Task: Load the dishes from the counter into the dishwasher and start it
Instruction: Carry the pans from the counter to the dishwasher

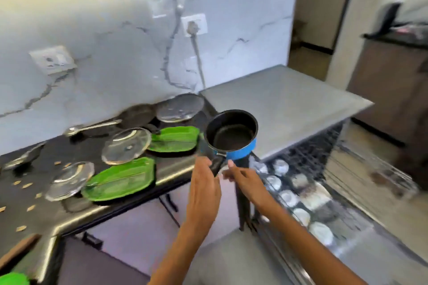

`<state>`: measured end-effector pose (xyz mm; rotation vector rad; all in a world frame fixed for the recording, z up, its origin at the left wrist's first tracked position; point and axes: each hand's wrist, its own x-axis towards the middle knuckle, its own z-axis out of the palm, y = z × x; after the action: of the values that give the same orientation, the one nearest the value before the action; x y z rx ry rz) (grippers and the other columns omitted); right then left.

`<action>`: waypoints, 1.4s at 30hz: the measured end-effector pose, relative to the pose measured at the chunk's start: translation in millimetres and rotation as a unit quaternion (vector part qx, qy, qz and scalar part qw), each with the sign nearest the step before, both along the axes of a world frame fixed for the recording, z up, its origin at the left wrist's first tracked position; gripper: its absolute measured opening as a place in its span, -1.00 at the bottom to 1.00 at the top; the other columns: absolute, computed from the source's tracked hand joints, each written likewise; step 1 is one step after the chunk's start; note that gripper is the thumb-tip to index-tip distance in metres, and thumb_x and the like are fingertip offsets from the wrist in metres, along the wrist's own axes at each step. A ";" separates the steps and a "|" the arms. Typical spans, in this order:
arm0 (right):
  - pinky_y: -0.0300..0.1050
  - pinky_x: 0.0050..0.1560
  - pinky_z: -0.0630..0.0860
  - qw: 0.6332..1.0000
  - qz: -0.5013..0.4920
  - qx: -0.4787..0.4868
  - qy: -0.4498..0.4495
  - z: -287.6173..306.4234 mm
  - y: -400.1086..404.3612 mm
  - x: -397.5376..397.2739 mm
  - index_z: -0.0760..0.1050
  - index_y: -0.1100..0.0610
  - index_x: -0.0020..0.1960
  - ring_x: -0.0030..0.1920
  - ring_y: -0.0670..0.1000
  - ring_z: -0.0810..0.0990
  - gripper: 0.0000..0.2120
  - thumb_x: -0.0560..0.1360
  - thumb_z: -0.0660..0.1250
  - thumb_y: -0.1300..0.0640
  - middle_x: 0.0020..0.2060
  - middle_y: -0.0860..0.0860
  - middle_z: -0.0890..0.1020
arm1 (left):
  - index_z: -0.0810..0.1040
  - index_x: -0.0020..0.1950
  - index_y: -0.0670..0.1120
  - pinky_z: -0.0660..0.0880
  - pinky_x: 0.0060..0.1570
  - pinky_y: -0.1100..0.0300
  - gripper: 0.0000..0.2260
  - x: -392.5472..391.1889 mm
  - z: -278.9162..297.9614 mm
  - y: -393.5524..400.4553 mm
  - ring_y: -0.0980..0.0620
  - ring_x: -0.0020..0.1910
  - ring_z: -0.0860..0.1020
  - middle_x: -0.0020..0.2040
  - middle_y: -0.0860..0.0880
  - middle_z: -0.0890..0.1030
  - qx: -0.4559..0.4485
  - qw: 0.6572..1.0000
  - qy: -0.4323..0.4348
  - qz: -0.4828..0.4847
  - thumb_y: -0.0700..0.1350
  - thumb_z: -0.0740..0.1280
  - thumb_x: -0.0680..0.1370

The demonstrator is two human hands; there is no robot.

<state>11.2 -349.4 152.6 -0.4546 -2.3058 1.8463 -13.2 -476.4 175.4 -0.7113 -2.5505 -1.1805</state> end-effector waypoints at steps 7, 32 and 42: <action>-0.11 -0.25 0.37 0.966 -0.194 -0.169 -0.032 -63.5 117.0 81.0 0.52 0.38 -0.20 -0.29 0.03 0.46 -0.43 0.39 0.36 -0.19 -0.35 0.15 0.52 | 0.28 0.03 -0.10 0.31 -0.13 0.30 -0.79 76.9 -64.8 138.3 0.05 -0.14 0.39 -0.09 -0.05 0.41 0.000 0.979 -0.018 -0.204 -0.25 0.23 0.45; -0.11 -0.41 0.50 0.828 -0.195 0.443 -0.284 -287.0 381.6 25.4 -0.07 0.16 0.51 -0.39 0.02 0.47 -0.47 0.61 0.05 0.24 0.10 0.23 0.46 | 0.10 0.56 -0.02 0.08 0.37 0.02 -0.39 -33.6 -330.8 229.8 -0.10 0.49 0.15 0.55 -0.10 0.10 -0.415 0.777 0.144 -0.450 0.30 -0.04 0.60; 0.04 0.02 0.52 0.837 -0.174 0.421 -0.302 -325.1 399.4 -59.5 -0.25 0.11 0.53 0.15 0.27 0.46 -0.33 0.58 0.08 0.29 0.39 0.32 0.16 | 0.13 0.55 0.01 0.02 0.42 0.04 -0.40 -34.8 -328.9 232.2 -0.06 0.52 0.06 0.56 -0.09 0.07 -0.422 0.769 0.133 -0.461 0.30 -0.03 0.60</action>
<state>-48.3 50.0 -172.5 -1.3002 -2.8241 0.4165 -48.0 -244.1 -153.5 -2.3021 -2.3652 0.1124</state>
